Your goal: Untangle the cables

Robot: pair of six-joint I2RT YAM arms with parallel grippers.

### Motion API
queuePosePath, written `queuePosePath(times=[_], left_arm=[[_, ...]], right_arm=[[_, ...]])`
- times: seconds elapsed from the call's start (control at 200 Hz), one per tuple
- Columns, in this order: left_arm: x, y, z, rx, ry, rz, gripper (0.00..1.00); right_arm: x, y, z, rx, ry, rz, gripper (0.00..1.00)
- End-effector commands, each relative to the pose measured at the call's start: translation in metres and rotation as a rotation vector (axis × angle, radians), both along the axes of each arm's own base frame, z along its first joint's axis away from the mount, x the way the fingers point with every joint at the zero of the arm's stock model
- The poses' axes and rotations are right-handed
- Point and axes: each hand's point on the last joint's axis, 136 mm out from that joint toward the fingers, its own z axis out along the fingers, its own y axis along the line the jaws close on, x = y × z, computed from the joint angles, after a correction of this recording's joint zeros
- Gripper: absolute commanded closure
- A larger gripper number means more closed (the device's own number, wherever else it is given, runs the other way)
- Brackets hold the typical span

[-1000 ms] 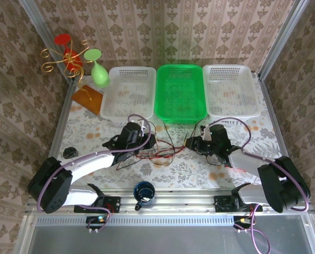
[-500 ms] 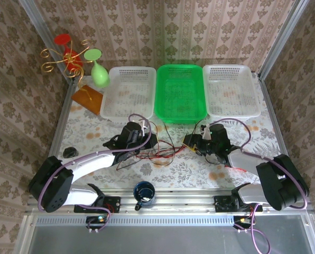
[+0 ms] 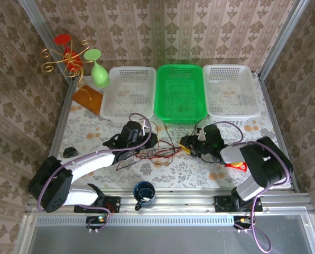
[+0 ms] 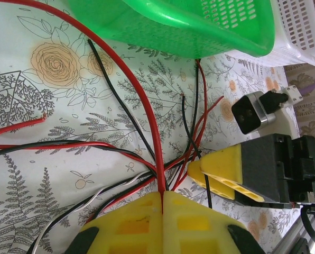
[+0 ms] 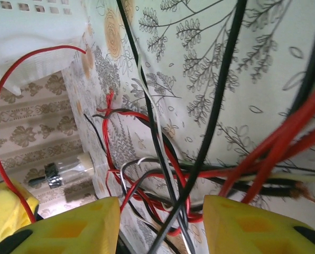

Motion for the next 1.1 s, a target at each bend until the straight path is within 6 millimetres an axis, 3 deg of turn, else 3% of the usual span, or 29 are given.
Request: queuePosePath(times=[0.0, 0.19, 0.295, 0.48, 0.66, 0.91, 1.095], left_arm=[[-0.002, -0.004, 0.018, -0.027, -0.033, -0.02, 1.0], [-0.006, -0.007, 0.018, -0.038, -0.03, -0.041, 1.0], [-0.008, -0.01, 0.017, -0.051, -0.021, -0.056, 0.8], [-0.007, -0.014, 0.013, -0.067, -0.013, -0.052, 0.62], [-0.007, -0.024, 0.007, -0.084, 0.01, -0.074, 0.52], [-0.021, -0.048, -0.01, -0.065, 0.072, -0.184, 0.52], [-0.03, -0.055, -0.016, -0.051, 0.077, -0.216, 0.53]], right_arm=[[0.011, 0.017, 0.022, 0.073, -0.053, 0.037, 0.58], [0.013, 0.025, 0.025, 0.09, -0.058, 0.057, 0.88], [0.011, 0.028, 0.028, 0.096, -0.07, 0.068, 1.0], [0.007, 0.034, 0.032, 0.114, -0.081, 0.098, 1.0], [0.006, 0.036, 0.034, 0.118, -0.087, 0.11, 1.0], [0.005, 0.038, 0.034, 0.119, -0.085, 0.118, 1.0], [0.006, 0.039, 0.036, 0.122, -0.089, 0.12, 1.0]])
